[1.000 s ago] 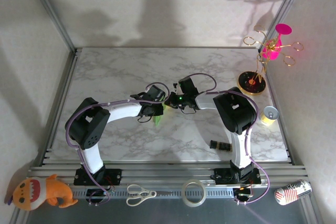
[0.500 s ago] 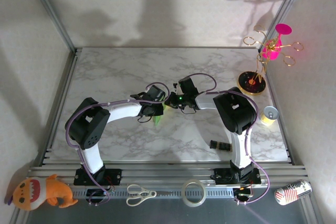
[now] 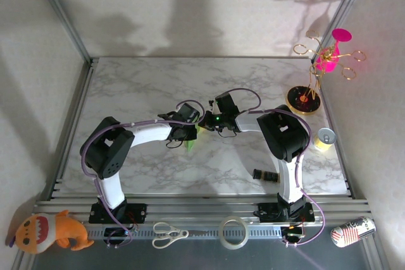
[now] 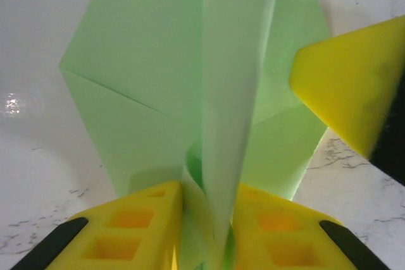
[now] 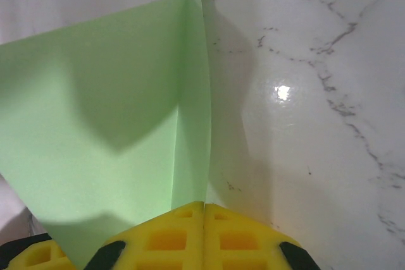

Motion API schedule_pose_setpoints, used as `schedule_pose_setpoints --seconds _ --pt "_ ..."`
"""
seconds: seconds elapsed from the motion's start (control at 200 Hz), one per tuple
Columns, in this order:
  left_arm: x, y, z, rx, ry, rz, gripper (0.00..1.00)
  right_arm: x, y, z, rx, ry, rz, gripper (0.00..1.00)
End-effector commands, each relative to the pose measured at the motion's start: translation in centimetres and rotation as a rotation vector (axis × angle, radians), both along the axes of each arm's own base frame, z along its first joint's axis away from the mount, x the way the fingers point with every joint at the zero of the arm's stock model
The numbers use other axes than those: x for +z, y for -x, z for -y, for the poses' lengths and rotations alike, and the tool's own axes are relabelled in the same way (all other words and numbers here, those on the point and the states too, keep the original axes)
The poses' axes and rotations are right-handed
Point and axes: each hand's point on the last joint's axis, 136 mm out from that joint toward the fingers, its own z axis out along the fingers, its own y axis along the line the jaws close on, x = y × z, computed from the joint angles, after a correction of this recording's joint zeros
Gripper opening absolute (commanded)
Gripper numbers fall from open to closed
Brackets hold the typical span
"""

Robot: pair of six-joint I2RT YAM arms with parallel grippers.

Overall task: Fold a paper plane with a square sheet of paper (pick it up from the middle)
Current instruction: Move the paper plane to the top-center of the table.

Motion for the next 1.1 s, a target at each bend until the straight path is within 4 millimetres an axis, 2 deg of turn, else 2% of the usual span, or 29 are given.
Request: schedule_pose_setpoints --seconds 0.0,0.235,0.386,0.576,0.906,1.092 --pt "-0.3 0.0 -0.3 -0.012 -0.041 -0.019 0.24 -0.4 0.0 0.0 0.012 0.003 -0.014 0.02" --pt "0.6 -0.4 -0.2 -0.008 -0.043 -0.003 0.22 0.0 -0.2 -0.1 0.012 0.002 -0.007 0.04" --pt "1.8 -0.7 -0.3 -0.008 -0.040 0.030 0.32 -0.1 -0.3 -0.1 0.013 0.005 -0.006 0.04" --pt "0.4 -0.1 -0.6 -0.025 -0.061 -0.003 0.34 -0.1 -0.3 -0.1 0.014 0.003 -0.006 0.04" --pt "-0.4 0.6 -0.2 -0.062 -0.064 -0.059 0.27 -0.1 -0.2 -0.2 0.013 0.001 -0.006 0.04" --pt "0.9 0.5 1.0 -0.071 0.010 -0.058 0.24 -0.2 -0.1 -0.2 0.014 0.003 -0.008 0.04"
